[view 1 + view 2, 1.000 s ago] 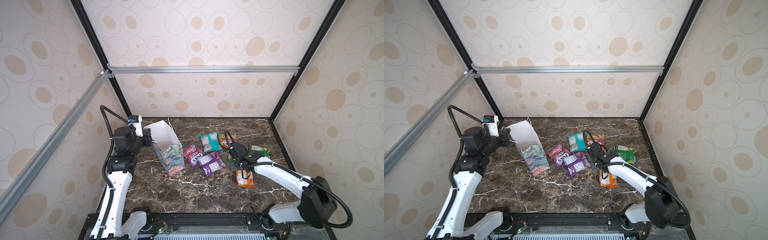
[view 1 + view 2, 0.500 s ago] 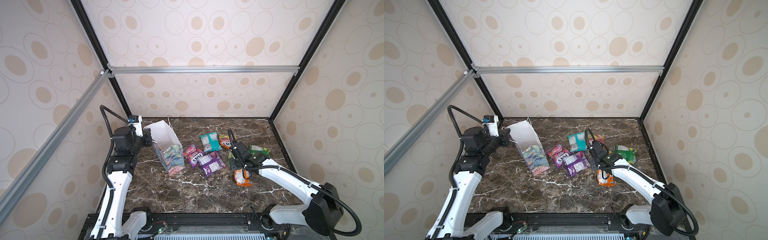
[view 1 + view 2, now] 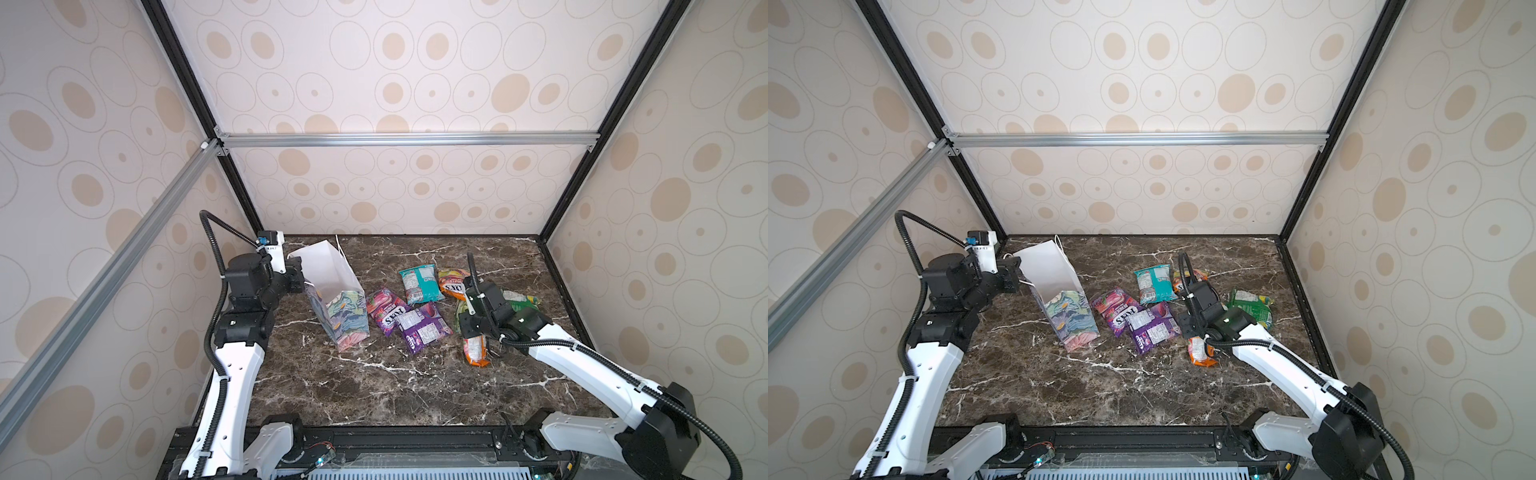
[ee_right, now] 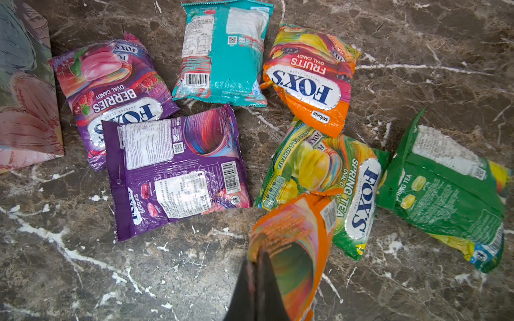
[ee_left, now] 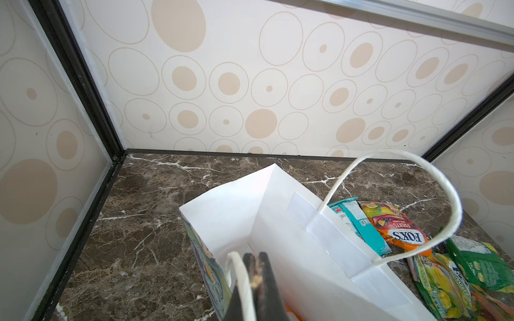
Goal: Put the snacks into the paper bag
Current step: 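Close the right gripper on the orange candy packet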
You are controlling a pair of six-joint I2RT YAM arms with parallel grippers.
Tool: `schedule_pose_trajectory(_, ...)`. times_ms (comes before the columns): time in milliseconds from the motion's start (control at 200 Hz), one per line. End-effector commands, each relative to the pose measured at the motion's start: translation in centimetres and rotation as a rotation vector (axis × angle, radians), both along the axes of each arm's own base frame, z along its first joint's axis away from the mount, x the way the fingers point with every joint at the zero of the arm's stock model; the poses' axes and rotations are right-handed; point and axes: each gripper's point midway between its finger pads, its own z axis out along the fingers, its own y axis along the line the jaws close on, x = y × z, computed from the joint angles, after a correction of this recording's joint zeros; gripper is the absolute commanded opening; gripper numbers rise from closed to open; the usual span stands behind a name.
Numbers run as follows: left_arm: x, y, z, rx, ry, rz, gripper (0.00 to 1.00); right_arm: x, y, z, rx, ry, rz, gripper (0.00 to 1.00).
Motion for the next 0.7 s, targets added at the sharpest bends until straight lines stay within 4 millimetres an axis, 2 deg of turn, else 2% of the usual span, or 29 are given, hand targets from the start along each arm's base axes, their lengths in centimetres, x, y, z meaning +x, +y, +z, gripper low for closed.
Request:
schedule_pose_trajectory(0,-0.1,0.1,1.1,-0.006,-0.034,0.003,0.00,0.1,0.6,1.6,0.033,-0.044,0.026,0.00)
schedule_pose_trajectory(410,0.1,0.2,0.8,-0.006,-0.024,0.002,0.00,-0.1,1.7,5.2,0.144,-0.152,0.084,0.00)
schedule_pose_trajectory(695,-0.3,0.4,1.5,0.002,-0.048,0.017,0.00,0.1,2.0,7.5,0.154,-0.205,0.112,0.00)
